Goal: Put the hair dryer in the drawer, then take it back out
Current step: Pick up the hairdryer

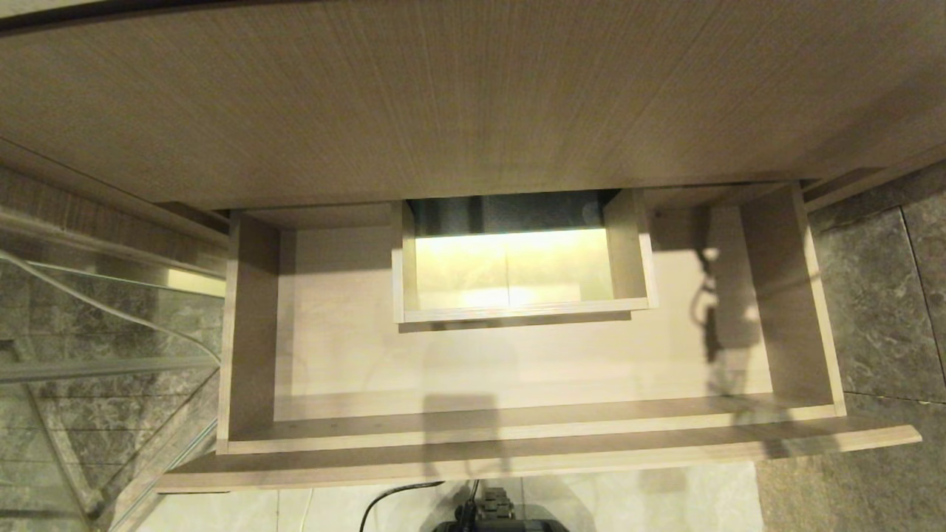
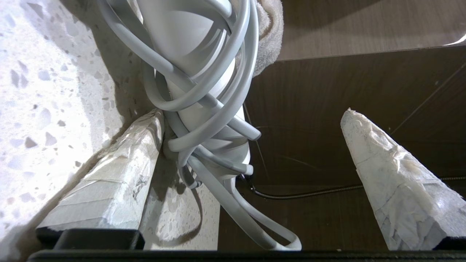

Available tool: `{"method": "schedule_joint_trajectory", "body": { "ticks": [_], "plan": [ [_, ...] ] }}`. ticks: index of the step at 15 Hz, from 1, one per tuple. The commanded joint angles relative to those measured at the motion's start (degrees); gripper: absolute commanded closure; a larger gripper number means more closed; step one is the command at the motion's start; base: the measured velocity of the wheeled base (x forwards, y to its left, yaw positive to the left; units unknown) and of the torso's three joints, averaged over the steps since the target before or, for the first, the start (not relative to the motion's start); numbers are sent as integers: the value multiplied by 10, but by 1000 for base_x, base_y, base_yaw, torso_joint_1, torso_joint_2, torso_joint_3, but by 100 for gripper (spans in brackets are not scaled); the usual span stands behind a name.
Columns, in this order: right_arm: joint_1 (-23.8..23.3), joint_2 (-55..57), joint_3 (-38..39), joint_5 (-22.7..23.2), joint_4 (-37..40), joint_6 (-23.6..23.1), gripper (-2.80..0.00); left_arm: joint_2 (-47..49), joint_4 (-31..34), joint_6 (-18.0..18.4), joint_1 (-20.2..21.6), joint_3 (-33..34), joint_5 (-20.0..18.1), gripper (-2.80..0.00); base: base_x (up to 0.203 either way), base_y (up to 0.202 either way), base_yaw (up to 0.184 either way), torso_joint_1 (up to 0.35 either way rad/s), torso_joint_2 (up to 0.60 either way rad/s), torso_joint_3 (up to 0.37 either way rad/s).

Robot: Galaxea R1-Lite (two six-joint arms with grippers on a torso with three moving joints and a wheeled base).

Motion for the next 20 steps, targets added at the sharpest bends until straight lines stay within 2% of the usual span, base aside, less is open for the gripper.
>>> {"method": "schedule_joint_trajectory", "body": {
  "ticks": [1,5,12,20],
  "plan": [
    [0,26,-7,-1,0,-4,-280,0,-1,0,0,23,0,-280,0,0,0,0,0,0],
    [0,31,-6,-2,-3,-6,-280,0,-1,0,0,23,0,-280,0,0,0,0,0,0],
    [54,-3,5,-5,126,12,-280,0,-1,-1,0,23,0,-280,0,0,0,0,0,0],
    [54,28,-5,-6,112,14,-280,0,-1,0,0,23,0,-280,0,0,0,0,0,0]
  ]
}}
